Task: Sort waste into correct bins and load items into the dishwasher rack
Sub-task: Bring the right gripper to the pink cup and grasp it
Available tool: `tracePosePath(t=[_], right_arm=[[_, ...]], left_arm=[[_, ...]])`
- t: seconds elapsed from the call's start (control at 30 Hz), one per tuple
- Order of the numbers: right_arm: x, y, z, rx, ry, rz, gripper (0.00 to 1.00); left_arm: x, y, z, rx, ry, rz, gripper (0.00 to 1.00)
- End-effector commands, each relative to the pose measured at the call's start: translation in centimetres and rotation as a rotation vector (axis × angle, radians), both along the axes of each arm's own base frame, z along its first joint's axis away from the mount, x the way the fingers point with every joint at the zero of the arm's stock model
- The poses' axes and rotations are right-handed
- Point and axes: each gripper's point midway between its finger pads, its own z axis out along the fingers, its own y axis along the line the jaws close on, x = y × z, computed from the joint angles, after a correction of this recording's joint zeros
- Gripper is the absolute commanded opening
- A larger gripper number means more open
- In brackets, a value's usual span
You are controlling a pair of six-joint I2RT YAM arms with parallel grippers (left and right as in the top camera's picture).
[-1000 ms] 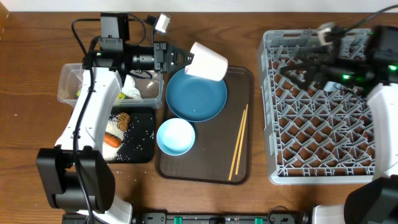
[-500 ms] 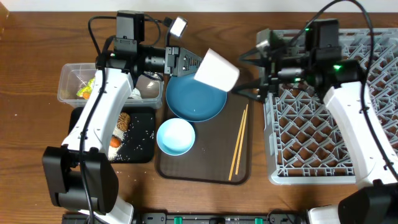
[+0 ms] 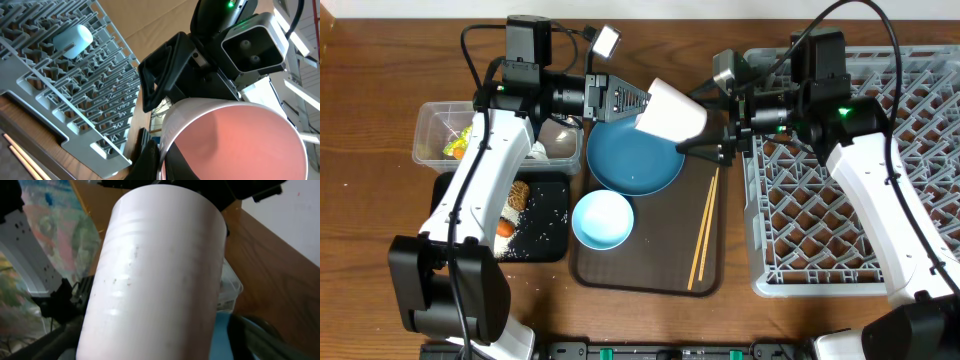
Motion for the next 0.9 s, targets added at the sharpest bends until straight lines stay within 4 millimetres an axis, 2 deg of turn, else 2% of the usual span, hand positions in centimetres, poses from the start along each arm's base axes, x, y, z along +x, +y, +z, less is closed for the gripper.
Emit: tracePosePath(t=[0.0,0.13,0.23,0.4,0.77,0.87], right_arm=[[-0.6,0.4,0.1,0.03,0.043,0.035,0.75],[-0.9,0.5,0.4,0.046,0.048,0.054,0.74],[-0.9,0.5,0.5,0.047,0.046,0.054,0.69],[-0.9,0.5,0.5,0.047,0.046,0.054,0.52],[-0.3,0.7,1.2,0.063,0.022,0.045,0.47],[0.0,0.8,1.5,0.07,0.008,0.043,0.35]], left_arm=[[-0.3,0.0,0.6,-0.013,-0.013,-0.014,0.06],[-0.2,0.0,0.6,-0.013,-0.018,-0.013,0.06],[-0.2,0.0,0.6,-0.013,-0.02,-0.013,0.06],[-0.2,0.0,0.6,-0.013,-0.02,-0.013,0.06],[-0.1,-0.1,0.5,-0.007,-0.02,-0.006,0.06],[-0.1,-0.1,0.5,-0.006,-0.02,-0.005,0.06]])
